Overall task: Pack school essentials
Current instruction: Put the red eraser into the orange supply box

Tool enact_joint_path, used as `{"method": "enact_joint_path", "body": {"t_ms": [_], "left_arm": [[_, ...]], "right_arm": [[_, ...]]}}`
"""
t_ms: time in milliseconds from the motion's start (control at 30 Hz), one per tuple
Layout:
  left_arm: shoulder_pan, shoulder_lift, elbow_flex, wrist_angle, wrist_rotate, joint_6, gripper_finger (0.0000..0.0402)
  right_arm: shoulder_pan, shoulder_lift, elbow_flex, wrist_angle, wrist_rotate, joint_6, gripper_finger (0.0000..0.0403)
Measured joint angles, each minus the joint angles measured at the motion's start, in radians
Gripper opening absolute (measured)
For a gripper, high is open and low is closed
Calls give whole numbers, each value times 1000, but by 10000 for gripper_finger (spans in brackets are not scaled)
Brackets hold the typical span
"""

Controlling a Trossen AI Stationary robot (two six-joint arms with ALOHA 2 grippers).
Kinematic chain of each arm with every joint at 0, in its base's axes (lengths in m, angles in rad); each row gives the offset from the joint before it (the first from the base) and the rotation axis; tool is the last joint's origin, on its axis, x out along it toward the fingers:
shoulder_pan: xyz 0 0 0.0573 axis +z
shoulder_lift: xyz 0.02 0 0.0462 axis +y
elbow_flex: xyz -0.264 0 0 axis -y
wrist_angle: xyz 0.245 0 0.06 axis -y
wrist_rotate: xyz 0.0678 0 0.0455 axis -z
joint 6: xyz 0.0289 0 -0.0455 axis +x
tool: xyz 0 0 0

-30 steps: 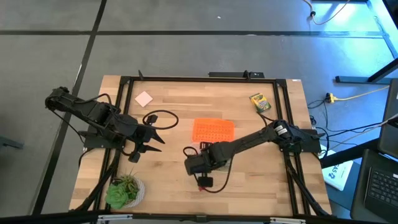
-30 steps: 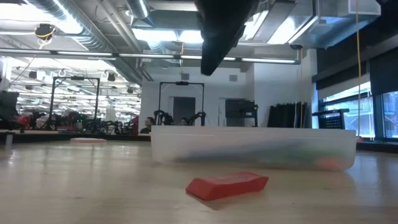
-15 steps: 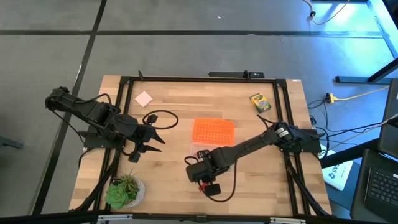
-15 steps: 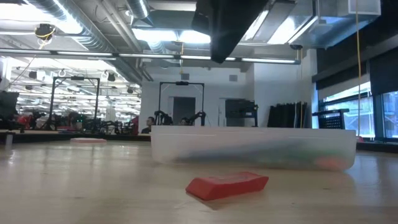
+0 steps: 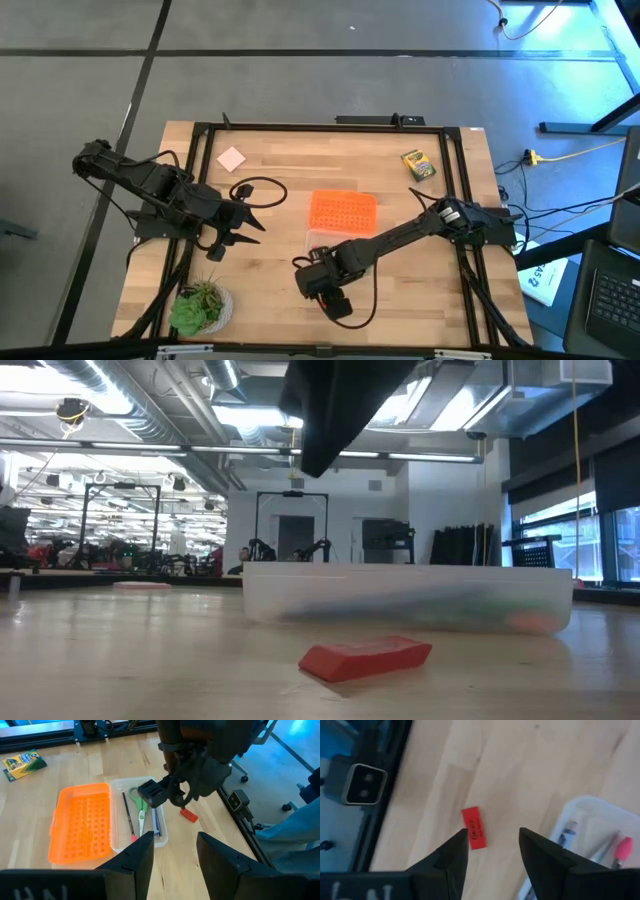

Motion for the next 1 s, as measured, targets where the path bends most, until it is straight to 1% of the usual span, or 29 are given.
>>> {"method": "enact_joint_path", "body": {"t_ms": [200, 267, 533, 700, 800, 1000], "left_arm": [[0, 0, 0, 0, 0, 0, 142], [0, 0, 0, 0, 0, 0, 142], [0, 0, 0, 0, 0, 0, 142], [0, 0, 0, 0, 0, 0, 142], [0, 0, 0, 0, 0, 0, 142], [0, 0, 0, 0, 0, 0, 142]], "right_arm": [[14, 0, 0, 8, -3, -22, 180], [19, 8, -10, 44, -4, -24, 180], [56, 19, -123, 187, -2, -22, 181], [69, 19, -180, 239, 2, -21, 181], [71, 19, -205, 227, 45, -15, 181], [71, 19, -214, 238, 52, -21, 181]]}}
